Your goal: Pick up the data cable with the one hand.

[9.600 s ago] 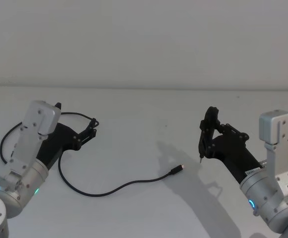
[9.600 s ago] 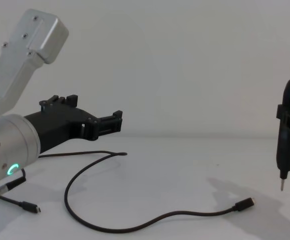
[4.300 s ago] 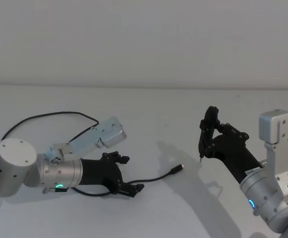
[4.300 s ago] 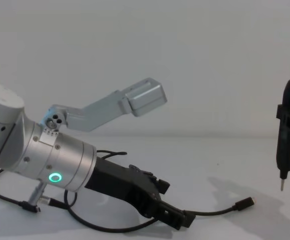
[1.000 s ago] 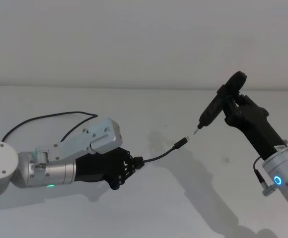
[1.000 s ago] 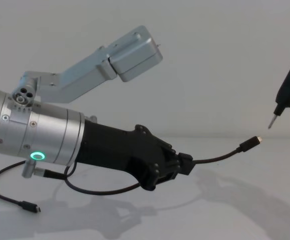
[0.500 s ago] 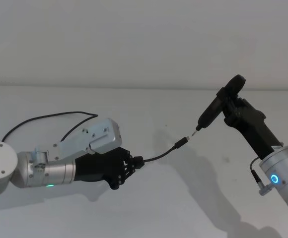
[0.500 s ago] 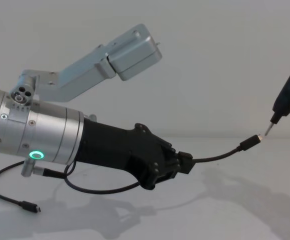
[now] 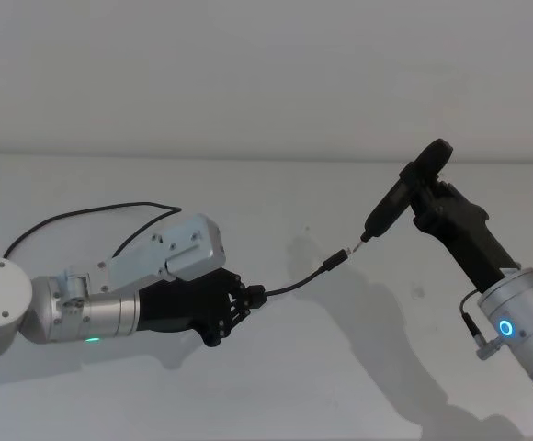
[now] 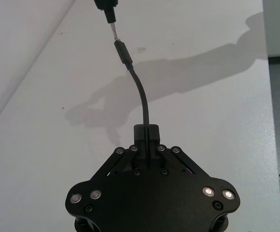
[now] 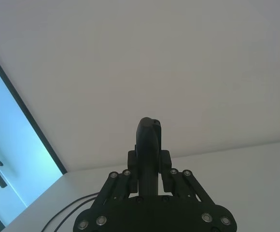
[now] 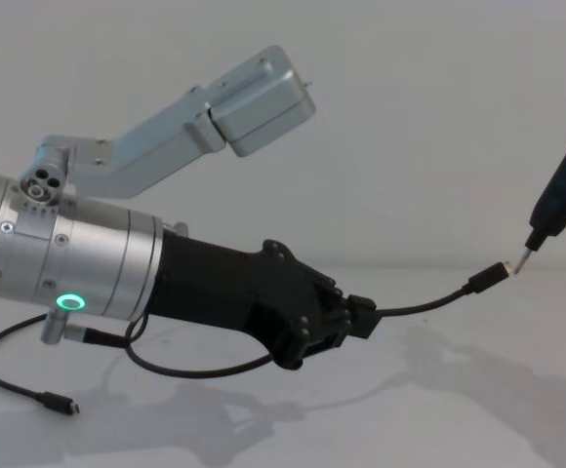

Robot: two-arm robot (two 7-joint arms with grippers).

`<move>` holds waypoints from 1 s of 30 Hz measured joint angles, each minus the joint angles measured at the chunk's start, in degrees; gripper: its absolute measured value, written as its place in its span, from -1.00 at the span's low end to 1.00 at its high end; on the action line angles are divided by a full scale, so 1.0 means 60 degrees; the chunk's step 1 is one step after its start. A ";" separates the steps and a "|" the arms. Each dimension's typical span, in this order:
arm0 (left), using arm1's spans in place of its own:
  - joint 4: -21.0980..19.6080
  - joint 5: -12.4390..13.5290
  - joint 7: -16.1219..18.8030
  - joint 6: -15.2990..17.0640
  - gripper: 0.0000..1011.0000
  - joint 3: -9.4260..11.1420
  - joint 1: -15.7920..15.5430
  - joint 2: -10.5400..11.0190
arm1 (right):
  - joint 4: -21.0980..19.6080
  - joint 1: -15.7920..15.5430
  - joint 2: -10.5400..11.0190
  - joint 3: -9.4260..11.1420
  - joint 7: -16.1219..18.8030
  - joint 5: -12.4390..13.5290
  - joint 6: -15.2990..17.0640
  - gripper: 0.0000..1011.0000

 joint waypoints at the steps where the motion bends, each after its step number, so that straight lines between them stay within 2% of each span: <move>1: 0.0000 0.0000 0.0001 0.0000 -0.92 0.0000 0.0000 0.0000 | 0.0000 0.0001 0.0007 -0.0003 -0.0005 0.0010 0.0005 -0.46; 30: -0.0004 -0.0001 0.0001 -0.0001 -0.92 0.0000 -0.0001 0.0000 | -0.0358 -0.0137 0.0222 -0.0070 -0.0141 0.0432 0.0112 -0.46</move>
